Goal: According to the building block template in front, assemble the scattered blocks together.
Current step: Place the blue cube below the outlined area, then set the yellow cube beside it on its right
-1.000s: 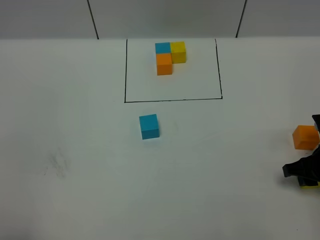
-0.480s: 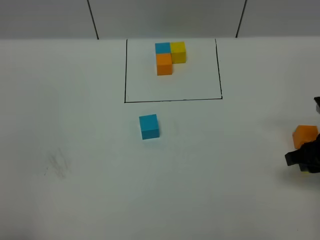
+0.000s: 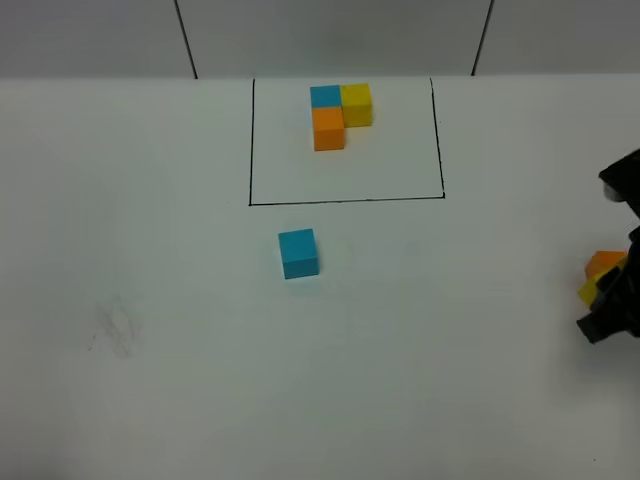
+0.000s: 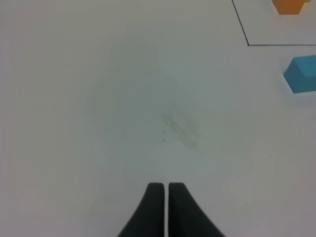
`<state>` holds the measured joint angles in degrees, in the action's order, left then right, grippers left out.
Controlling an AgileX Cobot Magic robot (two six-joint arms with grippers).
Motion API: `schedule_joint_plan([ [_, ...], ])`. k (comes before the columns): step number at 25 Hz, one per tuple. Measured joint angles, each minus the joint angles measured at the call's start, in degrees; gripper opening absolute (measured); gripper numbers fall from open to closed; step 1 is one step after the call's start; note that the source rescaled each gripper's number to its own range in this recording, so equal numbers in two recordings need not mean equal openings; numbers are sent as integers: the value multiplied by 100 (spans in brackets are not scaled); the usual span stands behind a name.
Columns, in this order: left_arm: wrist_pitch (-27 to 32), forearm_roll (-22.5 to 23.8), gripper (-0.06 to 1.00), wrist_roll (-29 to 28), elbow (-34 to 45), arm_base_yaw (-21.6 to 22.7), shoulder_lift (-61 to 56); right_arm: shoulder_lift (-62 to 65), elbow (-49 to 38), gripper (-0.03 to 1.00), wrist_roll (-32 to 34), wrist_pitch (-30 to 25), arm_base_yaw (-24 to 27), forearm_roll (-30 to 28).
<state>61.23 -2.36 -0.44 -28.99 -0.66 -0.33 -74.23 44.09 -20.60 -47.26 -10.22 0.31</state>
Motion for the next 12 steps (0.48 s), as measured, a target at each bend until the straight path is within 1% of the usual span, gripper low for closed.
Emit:
schedule_joint_plan([
  [2,0,0,0,0,0,0,0,0,0,54,-766,-174,-167,47],
  [4,0,0,0,0,0,0,0,0,0,54,-1777,-401,-358,85],
  [7,0,0,0,0,0,0,0,0,0,54,-3246,-718,-774,91],
  [9,0,0,0,0,0,0,0,0,0,54,-3915,-865,-1045,110],
  [12,0,0,0,0,0,0,0,0,0,54,-4224,-869,-1226,110],
])
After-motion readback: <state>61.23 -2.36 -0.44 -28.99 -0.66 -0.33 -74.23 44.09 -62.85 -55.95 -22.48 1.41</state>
